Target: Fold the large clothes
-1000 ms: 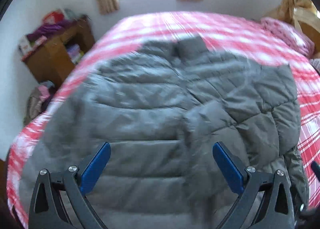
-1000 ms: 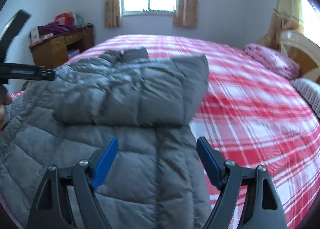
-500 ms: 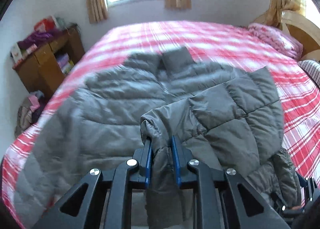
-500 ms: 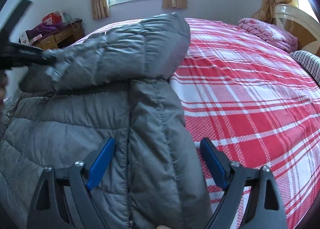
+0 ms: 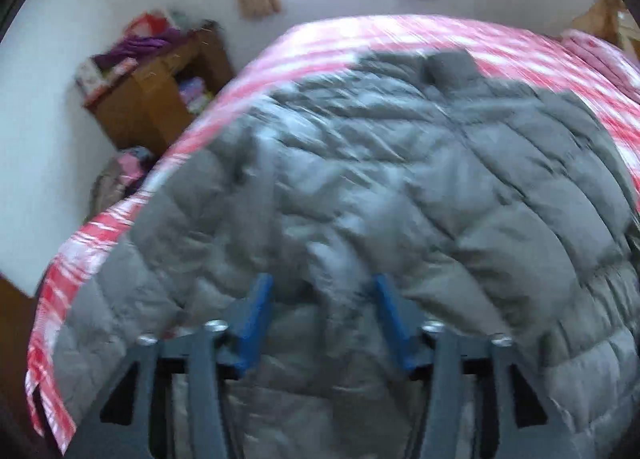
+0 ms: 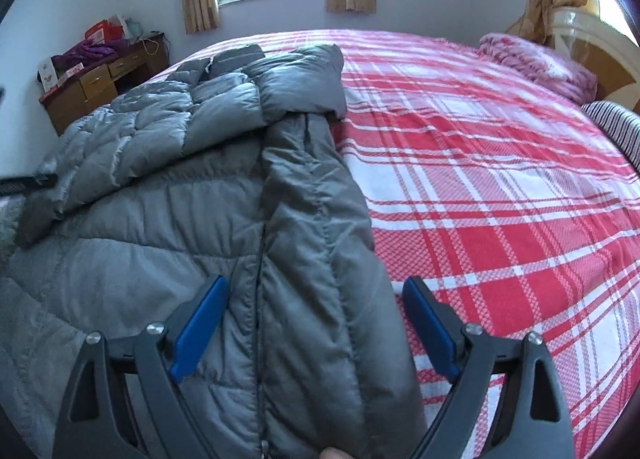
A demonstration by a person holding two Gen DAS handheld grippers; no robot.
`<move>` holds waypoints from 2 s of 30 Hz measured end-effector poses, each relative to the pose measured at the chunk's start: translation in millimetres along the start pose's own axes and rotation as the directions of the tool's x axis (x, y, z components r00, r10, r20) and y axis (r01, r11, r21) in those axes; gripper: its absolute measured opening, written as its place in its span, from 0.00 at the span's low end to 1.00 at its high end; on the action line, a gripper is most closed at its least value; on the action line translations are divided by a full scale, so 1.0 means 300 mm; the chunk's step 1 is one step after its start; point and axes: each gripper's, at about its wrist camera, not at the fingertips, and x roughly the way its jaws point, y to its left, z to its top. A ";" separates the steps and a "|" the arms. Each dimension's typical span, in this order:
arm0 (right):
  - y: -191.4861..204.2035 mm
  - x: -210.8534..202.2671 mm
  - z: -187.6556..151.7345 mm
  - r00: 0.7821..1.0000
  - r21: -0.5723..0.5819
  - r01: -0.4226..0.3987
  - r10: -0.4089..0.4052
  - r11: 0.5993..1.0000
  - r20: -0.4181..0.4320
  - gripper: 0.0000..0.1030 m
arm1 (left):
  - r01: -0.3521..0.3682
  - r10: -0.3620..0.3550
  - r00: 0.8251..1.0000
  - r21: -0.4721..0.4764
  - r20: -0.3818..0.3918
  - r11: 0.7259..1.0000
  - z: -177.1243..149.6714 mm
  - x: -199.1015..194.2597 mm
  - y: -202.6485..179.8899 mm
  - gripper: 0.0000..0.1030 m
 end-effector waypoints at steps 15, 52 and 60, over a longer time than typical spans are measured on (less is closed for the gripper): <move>0.010 0.029 0.509 0.977 0.000 0.002 -0.002 1.000 0.211 0.81 | -0.042 0.058 0.990 -0.120 0.133 0.992 0.184 0.042 -0.124 0.86; 0.127 0.181 0.516 0.997 -0.082 0.010 -0.004 0.997 0.072 0.78 | 0.036 -0.031 0.994 -0.054 0.101 0.998 0.090 0.057 -0.139 0.99; 0.314 0.290 0.367 0.998 -0.153 -0.055 0.055 0.987 -0.007 0.78 | 0.043 -0.043 0.999 -0.099 0.001 0.994 0.044 0.203 -0.125 0.99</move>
